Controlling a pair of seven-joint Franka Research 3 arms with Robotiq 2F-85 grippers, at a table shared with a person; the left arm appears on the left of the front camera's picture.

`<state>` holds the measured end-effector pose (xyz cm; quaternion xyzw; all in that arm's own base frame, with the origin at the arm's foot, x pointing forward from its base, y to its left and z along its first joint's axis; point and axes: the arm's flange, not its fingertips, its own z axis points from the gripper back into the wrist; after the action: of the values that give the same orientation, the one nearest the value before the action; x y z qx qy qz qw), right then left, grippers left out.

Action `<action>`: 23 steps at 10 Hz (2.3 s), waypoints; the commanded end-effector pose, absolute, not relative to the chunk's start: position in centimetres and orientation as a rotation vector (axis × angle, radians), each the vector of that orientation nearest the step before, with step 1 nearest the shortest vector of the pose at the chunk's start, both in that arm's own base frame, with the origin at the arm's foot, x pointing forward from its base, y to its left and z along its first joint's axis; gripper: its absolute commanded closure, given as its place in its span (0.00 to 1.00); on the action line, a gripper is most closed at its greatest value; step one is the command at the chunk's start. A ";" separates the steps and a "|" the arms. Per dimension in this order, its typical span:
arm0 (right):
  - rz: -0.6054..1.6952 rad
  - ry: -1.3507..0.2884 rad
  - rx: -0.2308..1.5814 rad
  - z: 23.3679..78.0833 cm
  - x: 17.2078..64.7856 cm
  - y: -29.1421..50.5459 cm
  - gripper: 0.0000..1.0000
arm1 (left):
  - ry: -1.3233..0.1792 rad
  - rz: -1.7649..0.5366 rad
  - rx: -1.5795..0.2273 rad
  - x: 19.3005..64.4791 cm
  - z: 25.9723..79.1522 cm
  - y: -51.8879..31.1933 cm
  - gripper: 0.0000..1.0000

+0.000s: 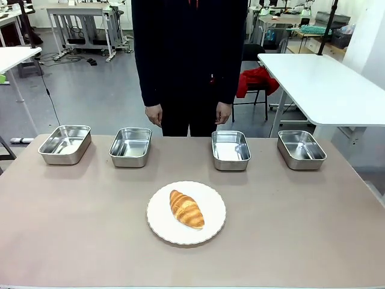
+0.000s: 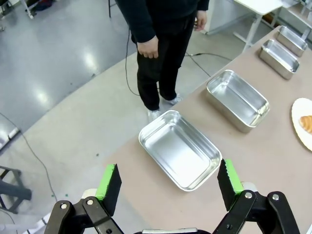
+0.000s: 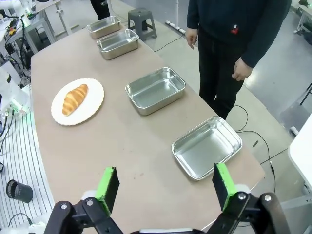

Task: Place the bread in the container.
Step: Place the Butter Roll into the Airtight Container indicated by the human.

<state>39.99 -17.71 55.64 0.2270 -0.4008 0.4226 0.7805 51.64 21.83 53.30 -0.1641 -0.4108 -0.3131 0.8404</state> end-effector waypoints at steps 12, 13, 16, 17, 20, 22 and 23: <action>1.038 -0.855 0.553 56.7 35.9 -22.5 0.00 | -0.929 -0.643 -0.552 44.7 55.6 22.4 0.00; 1.046 -0.852 0.551 56.9 36.0 -22.3 0.00 | -0.926 -0.634 -0.554 44.7 55.5 22.3 0.00; 1.051 -0.849 0.555 57.0 36.1 -22.2 0.00 | -0.916 -0.599 -0.546 44.8 55.7 22.1 0.00; 1.050 -0.851 0.558 57.0 36.1 -22.2 0.00 | -0.917 -0.596 -0.538 44.7 55.8 22.0 0.00; 1.048 -0.838 0.574 57.1 36.2 -22.4 0.00 | -0.901 -0.598 -0.531 45.0 55.7 21.8 0.00; 1.036 -0.838 0.587 57.2 36.4 -22.7 0.00 | -0.900 -0.597 -0.521 45.2 55.8 21.8 0.00; 1.024 -0.849 0.572 56.7 36.4 -21.9 0.00 | -0.867 -0.632 -0.521 45.3 55.8 21.8 0.00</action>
<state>36.44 -21.94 56.61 0.2637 -0.3872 0.4680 0.7493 45.40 22.30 55.65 -0.2492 -0.4195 -0.2921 0.8226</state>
